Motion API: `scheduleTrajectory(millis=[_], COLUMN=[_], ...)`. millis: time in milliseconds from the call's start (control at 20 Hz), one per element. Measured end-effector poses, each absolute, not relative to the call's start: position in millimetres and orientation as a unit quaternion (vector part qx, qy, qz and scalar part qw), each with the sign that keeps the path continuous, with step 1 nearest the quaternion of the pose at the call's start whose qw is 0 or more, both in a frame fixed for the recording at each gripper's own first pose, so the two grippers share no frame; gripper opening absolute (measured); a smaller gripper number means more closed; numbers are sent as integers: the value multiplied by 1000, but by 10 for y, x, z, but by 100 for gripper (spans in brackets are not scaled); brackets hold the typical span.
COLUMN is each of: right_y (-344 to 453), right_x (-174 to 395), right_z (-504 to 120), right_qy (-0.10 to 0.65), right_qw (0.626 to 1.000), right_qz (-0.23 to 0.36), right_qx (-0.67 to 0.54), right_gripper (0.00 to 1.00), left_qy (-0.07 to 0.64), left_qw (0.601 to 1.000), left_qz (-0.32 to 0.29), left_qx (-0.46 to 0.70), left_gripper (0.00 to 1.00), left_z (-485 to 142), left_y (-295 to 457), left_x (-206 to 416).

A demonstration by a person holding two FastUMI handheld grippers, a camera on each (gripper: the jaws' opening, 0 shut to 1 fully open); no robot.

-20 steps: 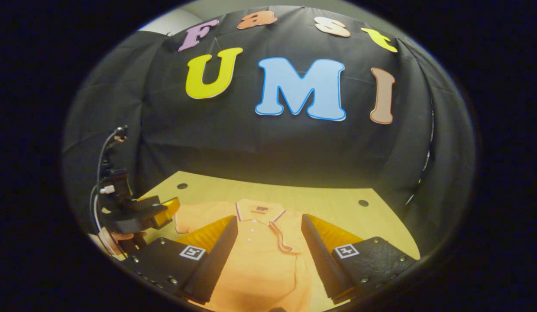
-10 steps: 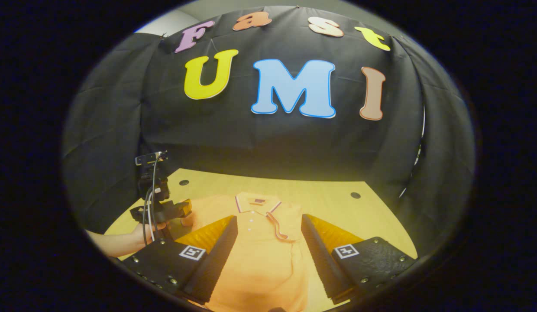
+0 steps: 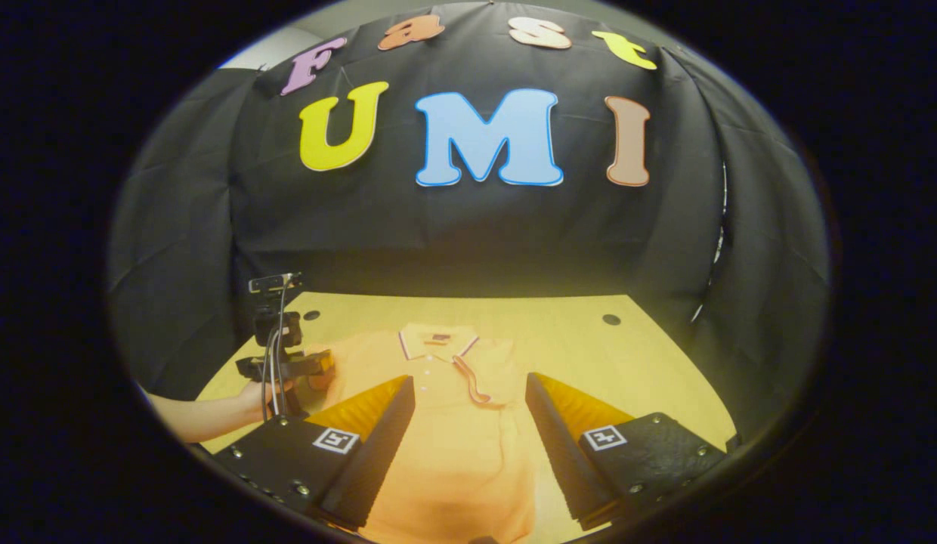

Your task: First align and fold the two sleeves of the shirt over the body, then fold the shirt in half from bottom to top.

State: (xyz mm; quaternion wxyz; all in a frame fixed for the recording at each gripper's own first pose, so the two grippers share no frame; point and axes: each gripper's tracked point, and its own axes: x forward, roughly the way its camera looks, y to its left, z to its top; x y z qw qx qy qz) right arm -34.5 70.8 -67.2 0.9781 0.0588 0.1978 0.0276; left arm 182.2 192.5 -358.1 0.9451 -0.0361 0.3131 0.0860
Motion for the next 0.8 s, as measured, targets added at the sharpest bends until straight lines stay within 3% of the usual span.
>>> scheduleTrajectory(millis=[150, 350, 500, 550, 650, 800], right_y=[695, 707, 673, 650, 606, 504], right_x=[-315, -296, -319, -322, -344, -376], right_z=[-716, -773, -842, -855, -872, -881], right_qy=[202, 209, 216, 218, 219, 217], right_qw=[976, 973, 971, 970, 969, 970], right_qz=[28, 31, 28, 26, 22, 10], right_qx=[73, 92, 98, 101, 108, 112], right_gripper=[92, 92, 93, 93, 93, 91], left_qy=[330, 333, 335, 336, 337, 336], left_qw=[939, 939, 938, 939, 938, 938], left_qz=[92, 86, 82, 76, 79, 77], left_qx=[-4, -2, -1, 3, 10, 23], left_gripper=[94, 66, 31, 31, 11, 11], left_z=[-3635, -3650, -3656, -3664, -3655, -3641], left_y=[1965, 1909, 1890, 1881, 1865, 1824], left_x=[1810, 1837, 1836, 1837, 1846, 1878])
